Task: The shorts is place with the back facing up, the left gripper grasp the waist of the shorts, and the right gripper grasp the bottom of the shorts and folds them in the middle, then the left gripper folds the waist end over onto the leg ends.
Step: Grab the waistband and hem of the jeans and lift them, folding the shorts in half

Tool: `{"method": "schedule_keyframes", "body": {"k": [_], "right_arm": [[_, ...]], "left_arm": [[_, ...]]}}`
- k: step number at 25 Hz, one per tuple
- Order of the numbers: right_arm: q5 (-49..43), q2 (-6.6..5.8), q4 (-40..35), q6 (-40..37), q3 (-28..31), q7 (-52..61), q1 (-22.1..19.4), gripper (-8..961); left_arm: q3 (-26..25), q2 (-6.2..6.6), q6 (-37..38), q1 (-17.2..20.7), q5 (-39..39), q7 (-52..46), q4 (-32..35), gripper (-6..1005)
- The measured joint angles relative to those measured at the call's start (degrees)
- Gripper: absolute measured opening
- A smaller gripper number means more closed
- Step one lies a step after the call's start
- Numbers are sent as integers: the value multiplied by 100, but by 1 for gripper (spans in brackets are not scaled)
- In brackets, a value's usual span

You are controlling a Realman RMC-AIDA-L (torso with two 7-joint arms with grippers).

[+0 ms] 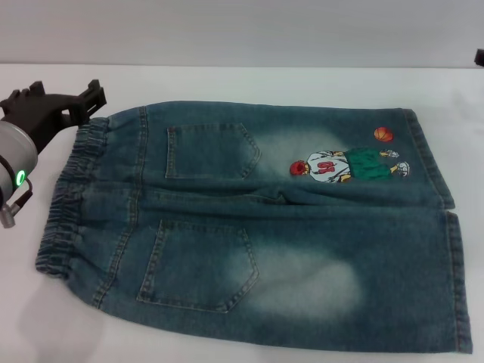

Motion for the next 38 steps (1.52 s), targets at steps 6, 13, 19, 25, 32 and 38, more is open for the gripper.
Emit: {"method": "schedule_keyframes", "body": {"k": [6, 13, 19, 25, 32, 38], "right_arm": [[18, -2, -124, -431, -1660, 1316, 4, 510], [525, -5, -342, -1407, -4440, 3003, -376, 511], [367, -16, -953, -1842, -7210, 5277, -941, 511], [-40, -9, -1741, -965, -9005, 6966, -1495, 511], [-57, -9, -3401, 85, -10123, 7703, -2503, 512], [3, -7, -4339, 667, -10306, 7782, -2945, 512]], "left_arm": [[5, 7, 313, -48, -142, 9, -15, 860], [-45, -17, 433, -184, -241, 14, 141, 859], [-51, -5, 531, -209, -304, 16, 145, 859], [-23, 209, 774, -260, -786, 19, 144, 859], [52, 319, 923, -60, -993, 36, 76, 858], [416, 799, 1113, -106, -2018, 169, 75, 858]]}}
